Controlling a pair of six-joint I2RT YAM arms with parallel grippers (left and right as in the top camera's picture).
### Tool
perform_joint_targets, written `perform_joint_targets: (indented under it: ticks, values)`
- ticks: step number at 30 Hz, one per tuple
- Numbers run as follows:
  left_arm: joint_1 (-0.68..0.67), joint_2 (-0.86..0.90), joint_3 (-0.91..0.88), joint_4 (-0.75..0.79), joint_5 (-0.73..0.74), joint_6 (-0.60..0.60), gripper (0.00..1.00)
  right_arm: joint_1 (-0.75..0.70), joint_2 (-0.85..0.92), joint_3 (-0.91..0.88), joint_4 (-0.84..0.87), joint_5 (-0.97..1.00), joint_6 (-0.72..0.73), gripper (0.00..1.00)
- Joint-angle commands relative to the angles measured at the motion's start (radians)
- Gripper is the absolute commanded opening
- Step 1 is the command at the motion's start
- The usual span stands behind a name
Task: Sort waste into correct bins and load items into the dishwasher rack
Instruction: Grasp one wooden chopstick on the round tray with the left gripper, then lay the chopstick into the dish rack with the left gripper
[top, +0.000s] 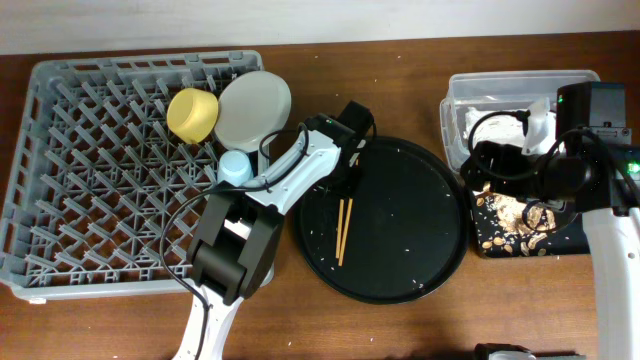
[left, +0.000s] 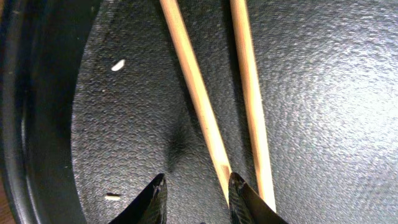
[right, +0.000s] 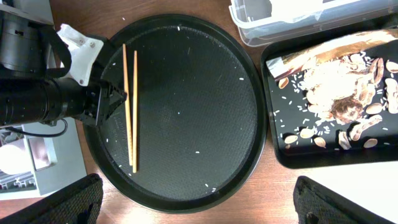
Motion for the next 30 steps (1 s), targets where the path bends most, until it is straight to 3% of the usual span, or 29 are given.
perform_joint_targets:
  ticks: [1,3,6,18,20,28,30]
  values:
    - [-0.014,-0.014,0.023,-0.002,-0.007,-0.023,0.32,0.006,-0.001,0.001,0.011,-0.009,0.004,0.99]
    - [-0.032,-0.013,0.023,0.007,-0.126,-0.156,0.32,0.006,-0.001,0.001,0.008,-0.009,0.004,0.99]
    - [-0.067,-0.007,0.023,0.067,-0.178,-0.230,0.32,0.006,-0.001,0.001,0.000,-0.009,0.004,0.99]
    - [-0.080,0.032,0.023,0.077,-0.211,-0.287,0.27,0.006,-0.001,0.001,-0.024,-0.008,0.004,0.99]
    - [-0.080,0.034,0.024,0.114,-0.138,-0.288,0.27,0.006,-0.001,0.001,-0.024,-0.008,0.004,0.99]
    - [-0.080,0.090,0.024,0.137,-0.123,-0.351,0.26,0.006,-0.001,0.001,-0.030,-0.005,0.000,0.99]
    - [-0.087,0.100,0.024,0.138,-0.121,-0.351,0.03,0.006,-0.001,0.001,-0.030,-0.005,0.000,0.99]
